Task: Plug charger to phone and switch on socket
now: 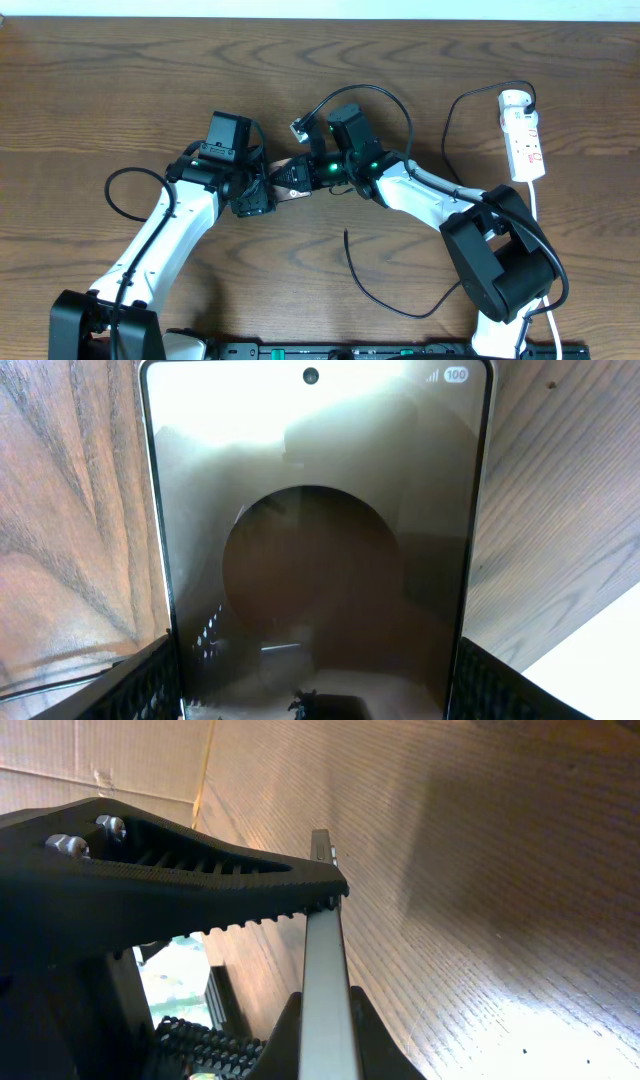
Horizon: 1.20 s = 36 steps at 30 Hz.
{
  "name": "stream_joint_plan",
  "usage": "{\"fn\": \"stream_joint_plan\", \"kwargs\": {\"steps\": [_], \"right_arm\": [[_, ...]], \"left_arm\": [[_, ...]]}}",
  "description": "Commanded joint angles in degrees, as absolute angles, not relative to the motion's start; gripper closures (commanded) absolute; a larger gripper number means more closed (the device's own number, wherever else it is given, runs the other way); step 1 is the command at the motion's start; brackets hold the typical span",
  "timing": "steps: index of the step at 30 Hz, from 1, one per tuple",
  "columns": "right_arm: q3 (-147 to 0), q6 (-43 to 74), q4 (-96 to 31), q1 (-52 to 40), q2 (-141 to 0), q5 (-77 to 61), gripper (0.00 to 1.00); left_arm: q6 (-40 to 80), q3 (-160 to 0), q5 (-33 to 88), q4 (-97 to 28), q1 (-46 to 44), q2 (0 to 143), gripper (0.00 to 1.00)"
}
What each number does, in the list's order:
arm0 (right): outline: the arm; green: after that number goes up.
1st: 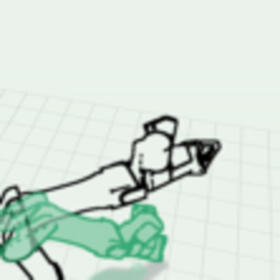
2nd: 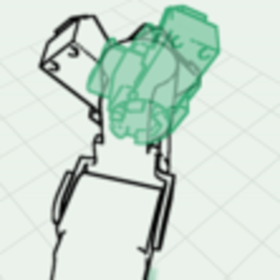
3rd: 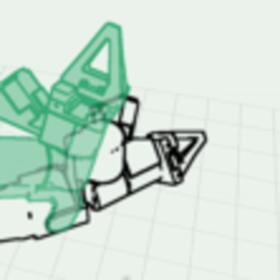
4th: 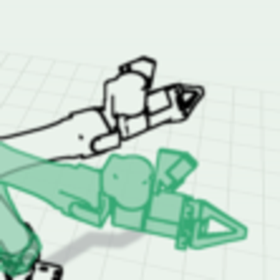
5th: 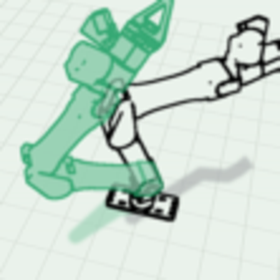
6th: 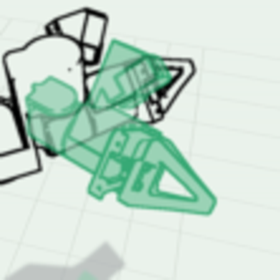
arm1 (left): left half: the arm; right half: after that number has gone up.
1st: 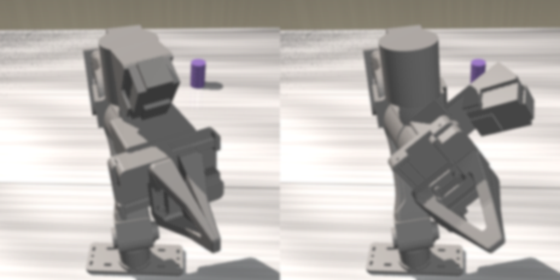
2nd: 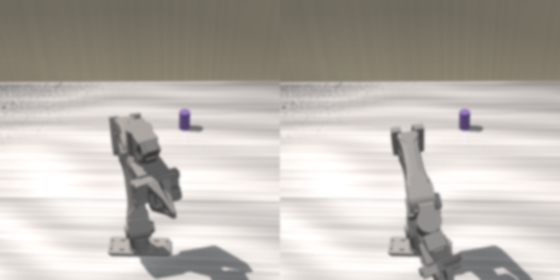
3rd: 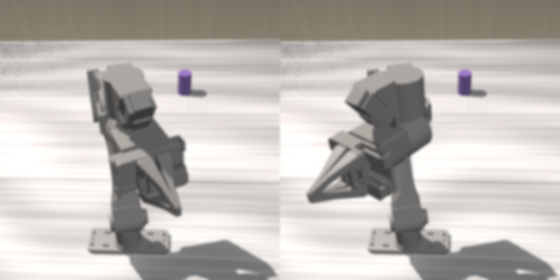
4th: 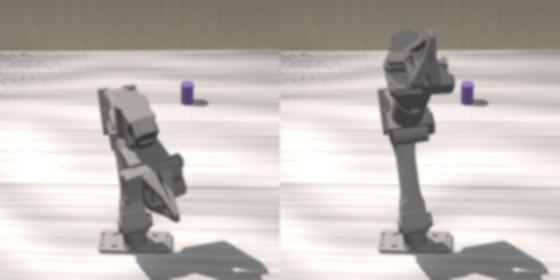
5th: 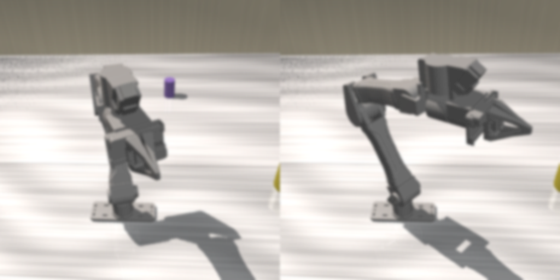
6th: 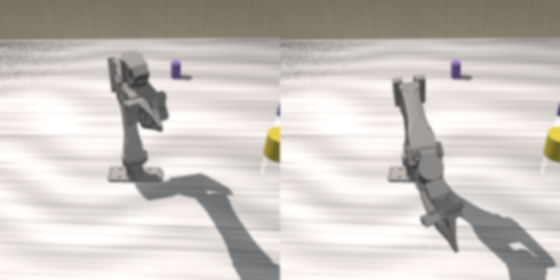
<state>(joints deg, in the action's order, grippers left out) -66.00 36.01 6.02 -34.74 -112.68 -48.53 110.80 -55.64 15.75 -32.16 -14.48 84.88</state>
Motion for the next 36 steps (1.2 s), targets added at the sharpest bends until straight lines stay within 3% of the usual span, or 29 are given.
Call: {"fn": "stream_joint_plan", "kwargs": {"steps": [1, 5, 8, 10, 13, 15, 21, 31, 36], "right_arm": [[-66.74, 35.07, 6.46, -36.05, -112.62, -50.04, 0.99], [-66.74, 35.05, 6.48, -36.03, -112.62, -50.04, 0.99], [-66.74, 34.98, 6.48, -35.99, -112.62, -50.04, 0.99], [-66.74, 34.65, 6.46, -35.86, -112.62, -50.06, 0.99], [-66.74, 34.65, 6.44, -35.55, -112.62, -50.09, 0.99], [-66.74, 34.65, 6.44, -35.40, -112.62, -50.09, 0.99], [-66.74, 34.68, 6.44, -34.68, -112.62, -50.09, 0.99], [-66.74, 34.83, 6.44, -29.23, -112.62, -49.58, 0.99], [-66.74, 42.22, 6.44, -24.32, -112.62, -46.98, 0.99]], "left_arm": [[111.04, -55.46, 17.98, -31.59, -15.20, 84.97, 0.93], [110.30, -55.46, 17.98, -31.59, -15.20, 84.97, 0.91], [110.21, -55.46, 17.98, -31.92, -15.20, 84.97, 0.63], [110.17, -55.44, 17.98, -32.05, -15.20, 84.97, 0.39], [109.06, -55.46, 17.98, -32.03, -15.18, 84.97, 0.17], [108.18, -55.46, 17.98, -32.03, -15.18, 84.97, 0.09], [106.43, -55.46, 19.94, -31.77, -15.16, 84.79, 0.07], [93.34, -55.51, 20.58, -29.82, -11.29, 78.81, 0.06], [84.73, -55.51, 20.58, -28.25, -10.31, 73.89, 0.06]]}}
